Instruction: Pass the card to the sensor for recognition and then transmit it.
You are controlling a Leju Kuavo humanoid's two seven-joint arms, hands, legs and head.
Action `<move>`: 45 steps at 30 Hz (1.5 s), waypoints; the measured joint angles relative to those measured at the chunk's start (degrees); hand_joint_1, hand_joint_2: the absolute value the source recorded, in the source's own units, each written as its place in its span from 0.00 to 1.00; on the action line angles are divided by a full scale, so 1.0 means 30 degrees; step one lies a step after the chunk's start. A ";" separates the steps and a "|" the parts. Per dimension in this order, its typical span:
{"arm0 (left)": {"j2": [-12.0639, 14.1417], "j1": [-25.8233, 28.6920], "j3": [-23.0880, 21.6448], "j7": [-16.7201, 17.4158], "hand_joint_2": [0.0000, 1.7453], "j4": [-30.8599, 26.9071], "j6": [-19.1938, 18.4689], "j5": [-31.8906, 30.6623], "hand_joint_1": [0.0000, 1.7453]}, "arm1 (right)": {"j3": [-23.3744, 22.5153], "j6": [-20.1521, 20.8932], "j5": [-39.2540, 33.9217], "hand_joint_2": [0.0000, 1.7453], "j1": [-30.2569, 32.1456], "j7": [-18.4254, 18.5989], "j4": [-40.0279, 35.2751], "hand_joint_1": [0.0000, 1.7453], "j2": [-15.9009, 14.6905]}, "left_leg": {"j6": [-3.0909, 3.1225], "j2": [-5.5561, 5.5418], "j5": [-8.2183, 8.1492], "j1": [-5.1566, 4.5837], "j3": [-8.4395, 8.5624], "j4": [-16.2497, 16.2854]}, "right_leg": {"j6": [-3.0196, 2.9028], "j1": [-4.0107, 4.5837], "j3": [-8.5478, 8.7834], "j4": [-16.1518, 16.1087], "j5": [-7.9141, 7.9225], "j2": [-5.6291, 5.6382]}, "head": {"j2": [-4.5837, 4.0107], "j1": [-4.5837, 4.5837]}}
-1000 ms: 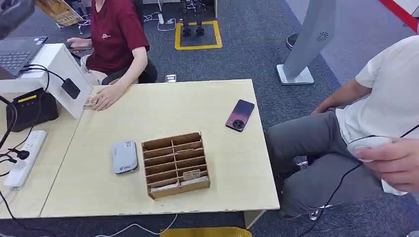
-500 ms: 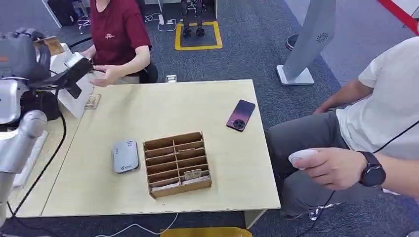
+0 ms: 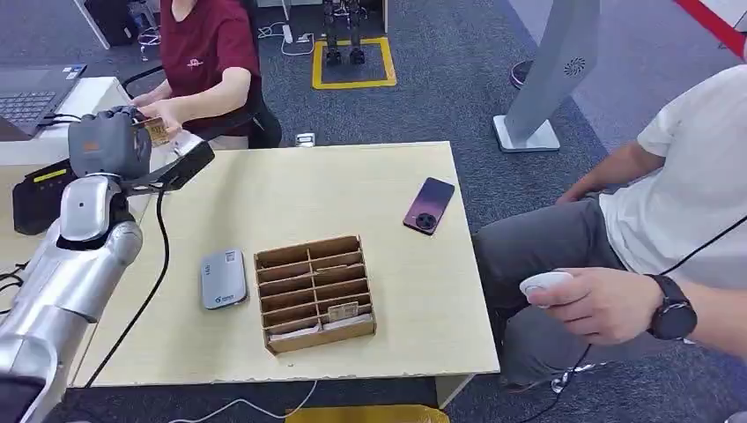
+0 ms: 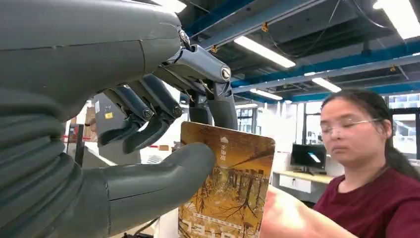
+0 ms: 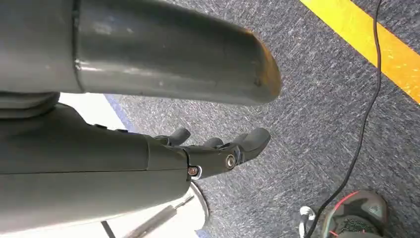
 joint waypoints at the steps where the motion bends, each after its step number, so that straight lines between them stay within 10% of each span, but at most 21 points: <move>1: -0.0058 0.0002 0.0007 -0.0036 1.00 0.0167 0.0007 0.0007 1.00 | 0.0000 0.0000 0.0000 0.00 0.0006 0.0079 0.0000 0.00 0.0000 | 0.0000 0.0000 0.0000 0.0000 0.0000 0.0000 | 0.0000 0.0000 -0.0001 0.0001 0.0000 0.0000 | 0.0000 -0.0008; 17: -0.0772 0.0033 0.0415 -0.0867 1.00 0.1202 -0.0204 0.0029 1.00 | 0.0000 -0.0138 -0.0007 0.00 0.0025 -0.0175 0.0000 0.00 0.0000 | -0.0001 -0.0001 0.0002 -0.0001 -0.0009 0.0001 | 0.0000 -0.0001 0.0000 0.0002 0.0001 -0.0002 | 0.0000 -0.0007; 18: -0.0787 0.0033 0.0415 -0.0867 1.00 0.1230 -0.0204 0.0029 0.31 | 0.0000 -0.0138 -0.0007 0.00 0.0021 -0.0175 0.0000 0.00 0.0000 | -0.0001 -0.0001 0.0002 -0.0001 -0.0009 0.0001 | 0.0000 -0.0001 -0.0001 0.0002 0.0001 -0.0002 | 0.0000 -0.0007; 19: -0.0808 0.0034 0.0415 -0.0867 1.00 0.1245 -0.0204 0.0029 0.00 | 0.0000 -0.0138 -0.0007 0.00 0.0021 -0.0175 0.0000 0.00 0.0000 | -0.0001 -0.0002 0.0001 -0.0001 -0.0010 0.0001 | 0.0000 -0.0001 -0.0002 0.0002 0.0001 -0.0002 | 0.0000 0.0000; 20: -0.0838 0.0032 0.0415 -0.0882 1.00 0.1282 -0.0233 0.0022 0.87 | 0.0000 -0.0138 -0.0007 0.00 0.0021 -0.0183 0.0000 0.00 0.0000 | -0.0001 -0.0002 0.0001 -0.0001 -0.0012 0.0001 | 0.0000 0.0000 -0.0003 0.0001 0.0000 -0.0002 | 0.0000 -0.0007; 22: -0.0866 0.0026 0.0423 -0.1056 1.00 0.1318 -0.0234 0.0037 0.13 | 0.0000 -0.0153 -0.0007 0.00 0.0017 -0.0168 0.0000 0.00 0.0000 | -0.0001 -0.0002 0.0000 -0.0001 -0.0012 0.0000 | 0.0000 0.0000 -0.0005 0.0001 0.0000 -0.0002 | 0.0000 -0.0007; 23: -0.0881 0.0014 0.0452 -0.1166 1.00 0.1318 -0.0240 0.0066 1.00 | 0.0000 -0.0153 -0.0007 0.00 0.0018 -0.0109 0.0000 0.00 0.0000 | 0.0000 -0.0001 0.0000 -0.0001 -0.0012 0.0000 | 0.0000 0.0000 -0.0007 0.0001 -0.0001 -0.0001 | 0.0000 0.0000; 26: -0.0940 -0.0090 0.0481 -0.1209 1.00 0.1325 -0.0386 0.0117 1.00 | 0.0000 -0.0131 -0.0007 0.00 0.0024 0.0109 0.0000 0.00 0.0000 | 0.0000 -0.0002 0.0000 -0.0001 -0.0013 0.0000 | 0.0000 0.0000 -0.0008 0.0001 -0.0001 -0.0003 | 0.0000 0.0000; 27: -0.0947 -0.0116 0.0496 -0.1217 1.00 0.1325 -0.0488 0.0197 0.05 | 0.0000 -0.0117 -0.0007 0.00 0.0026 0.0109 -0.0007 0.00 0.0000 | 0.0000 -0.0001 0.0001 -0.0001 -0.0011 0.0000 | 0.0000 0.0000 -0.0008 0.0001 -0.0001 -0.0002 | 0.0000 0.0000; 28: -0.0976 -0.0139 0.0517 -0.1246 1.00 0.1339 -0.0662 0.0233 0.00 | 0.0000 -0.0117 -0.0007 0.00 0.0033 0.0116 -0.0001 0.00 0.0000 | 0.0000 0.0000 0.0001 -0.0001 -0.0011 0.0000 | 0.0000 0.0000 -0.0007 0.0001 0.0000 -0.0001 | 0.0000 -0.0007; 38: -0.0742 -0.0079 0.0729 -0.1975 1.00 0.1493 -0.0006 0.0328 0.00 | 0.0000 -0.0233 -0.0044 0.00 0.0101 -0.0015 0.0000 0.00 0.0000 | -0.0003 0.0003 0.0002 0.0000 -0.0018 -0.0003 | -0.0001 0.0000 -0.0004 0.0007 0.0001 0.0005 | 0.0000 0.0000; 45: 0.2167 0.5359 0.2666 -0.3027 1.00 -0.2782 0.2151 0.2973 0.00 | -0.0283 -0.0612 -0.0320 0.00 0.0437 -0.0212 0.0007 0.00 0.0000 | -0.0085 0.0324 -0.0178 -0.0049 0.0157 -0.0104 | -0.0069 -0.0030 0.0055 0.0022 -0.0060 0.0308 | 0.0000 0.0079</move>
